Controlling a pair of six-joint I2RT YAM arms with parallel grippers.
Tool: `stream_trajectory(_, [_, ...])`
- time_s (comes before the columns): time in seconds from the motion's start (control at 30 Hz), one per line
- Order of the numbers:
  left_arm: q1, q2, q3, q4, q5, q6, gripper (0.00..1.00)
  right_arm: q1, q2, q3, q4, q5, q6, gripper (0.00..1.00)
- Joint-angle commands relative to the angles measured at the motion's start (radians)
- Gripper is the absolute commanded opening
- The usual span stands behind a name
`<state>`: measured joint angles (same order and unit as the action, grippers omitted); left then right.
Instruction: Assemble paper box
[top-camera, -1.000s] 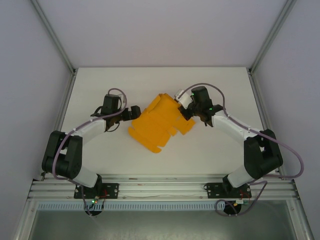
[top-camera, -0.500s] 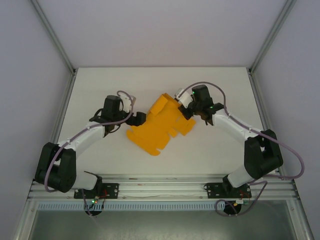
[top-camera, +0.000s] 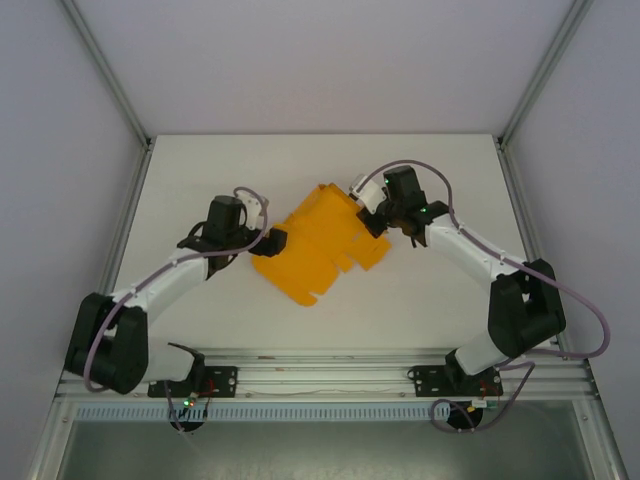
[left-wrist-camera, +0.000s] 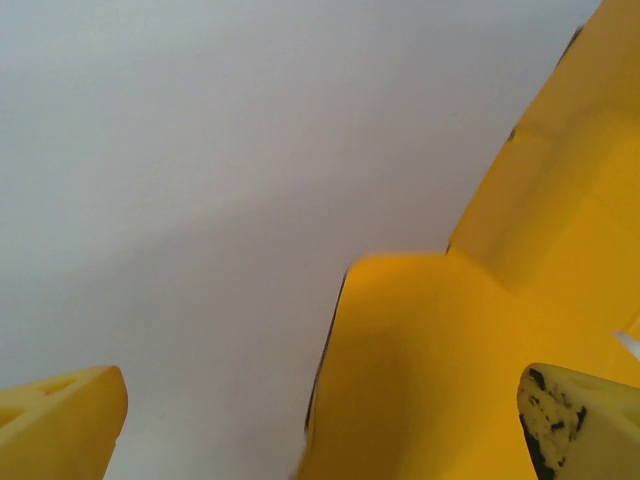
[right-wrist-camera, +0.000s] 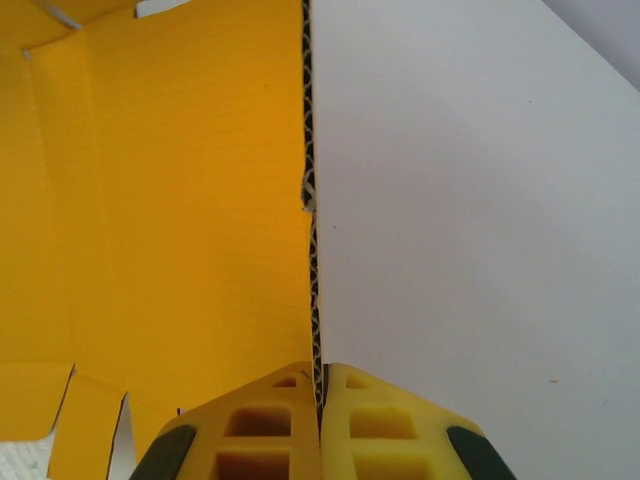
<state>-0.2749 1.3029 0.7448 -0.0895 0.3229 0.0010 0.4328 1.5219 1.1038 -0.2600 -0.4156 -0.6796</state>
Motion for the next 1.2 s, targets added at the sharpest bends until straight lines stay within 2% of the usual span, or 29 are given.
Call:
stream_trajectory(0.0, [0.0,-0.042,-0.032,-0.035,-0.07,0.006,1.0,0.001,0.02,0.043,-0.022,0.004,0.024,0.0])
stream_trajectory(0.13, [-0.017,-0.018,-0.011,-0.007,0.032,0.036,1.0,0.002,0.043,0.068,-0.045,-0.019,0.019,0.0])
stream_trajectory(0.37, [-0.025,0.127,0.153,0.069,-0.033,-0.063,0.99,0.005,0.034,0.064,-0.056,-0.067,-0.003,0.0])
stream_trajectory(0.47, [-0.024,0.184,0.218,0.061,-0.009,-0.104,0.89,0.007,0.029,0.061,-0.059,-0.055,-0.001,0.0])
stream_trajectory(0.53, [-0.023,0.209,0.228,0.08,0.025,-0.118,0.8,0.006,0.026,0.056,-0.059,-0.05,-0.001,0.0])
stream_trajectory(0.67, [-0.02,0.257,0.258,0.069,0.008,-0.169,0.42,0.007,0.019,0.042,-0.05,-0.037,-0.001,0.0])
stream_trajectory(0.8, [-0.021,0.29,0.265,0.089,0.044,-0.194,0.16,0.009,0.015,0.036,-0.039,-0.037,-0.001,0.0])
stream_trajectory(0.83, [-0.02,0.295,0.266,0.097,0.062,-0.208,0.07,0.008,0.016,0.034,-0.037,-0.039,-0.001,0.0])
stream_trajectory(0.87, [-0.021,0.301,0.264,0.106,0.072,-0.218,0.03,0.007,0.018,0.035,-0.038,-0.041,-0.001,0.0])
stream_trajectory(0.97, [-0.021,0.307,0.259,0.131,0.091,-0.228,0.04,0.01,0.017,0.034,-0.04,-0.046,-0.001,0.0])
stream_trajectory(1.17, [-0.021,0.314,0.23,0.182,0.257,-0.158,0.04,0.01,0.012,0.033,-0.024,-0.024,0.025,0.0])
